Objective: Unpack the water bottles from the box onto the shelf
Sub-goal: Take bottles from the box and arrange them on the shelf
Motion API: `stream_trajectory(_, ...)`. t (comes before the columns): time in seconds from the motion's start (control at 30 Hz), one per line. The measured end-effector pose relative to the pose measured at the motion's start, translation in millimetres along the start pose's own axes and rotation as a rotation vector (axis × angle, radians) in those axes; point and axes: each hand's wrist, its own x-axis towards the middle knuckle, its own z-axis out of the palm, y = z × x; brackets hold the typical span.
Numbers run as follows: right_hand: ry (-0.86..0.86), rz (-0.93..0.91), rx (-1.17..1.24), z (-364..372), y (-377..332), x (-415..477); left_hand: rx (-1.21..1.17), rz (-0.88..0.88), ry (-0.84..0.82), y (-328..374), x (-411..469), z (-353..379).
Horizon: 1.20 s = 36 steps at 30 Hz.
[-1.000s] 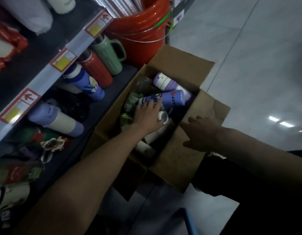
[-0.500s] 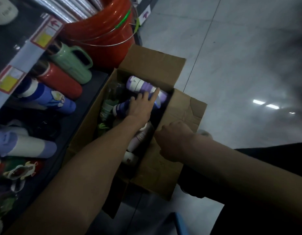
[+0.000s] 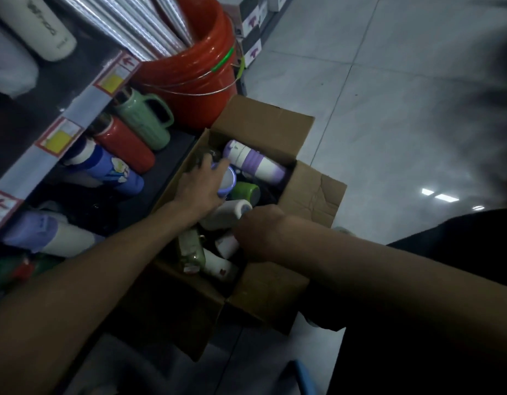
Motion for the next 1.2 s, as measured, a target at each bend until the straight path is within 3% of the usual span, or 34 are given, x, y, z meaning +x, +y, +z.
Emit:
stream_trajectory(0.3, -0.008, -0.028, -0.034, -25, -23, 10, -0.418, -0.248, 0.301, -73, -94, -68)
stream_trajectory(0.4, -0.006, -0.009, -0.031, -32, -32, 14, -0.690, -0.393, 0.465, -93, -142, -88)
stream_trajectory(0.5, 0.057, -0.004, 0.029, -32, -45, 20, -1.013, -0.675, 0.536, -110, -195, -86)
stream_trajectory(0.6, 0.135, -0.012, 0.073, -34, -62, 20, -1.448, -0.774, 0.593, -118, -246, -72)
stream_trajectory(0.8, 0.287, -0.180, 0.549, -36, -90, 22, -1.915, -0.861, 0.557, -120, -300, -48)
stream_trajectory(0.9, 0.226, -0.131, 0.902, -34, -98, 30, -2.046, -0.887, 0.503, -114, -302, -43)
stream_trajectory(1.03, 0.125, -0.053, 1.432, -43, -103, 31, -2.157, -0.862, 0.468, -110, -307, -40)
stream_trajectory(1.2, 0.100, -0.085, 1.643, -50, -113, 29, -2.166, -0.897, 0.357, -110, -310, -36)
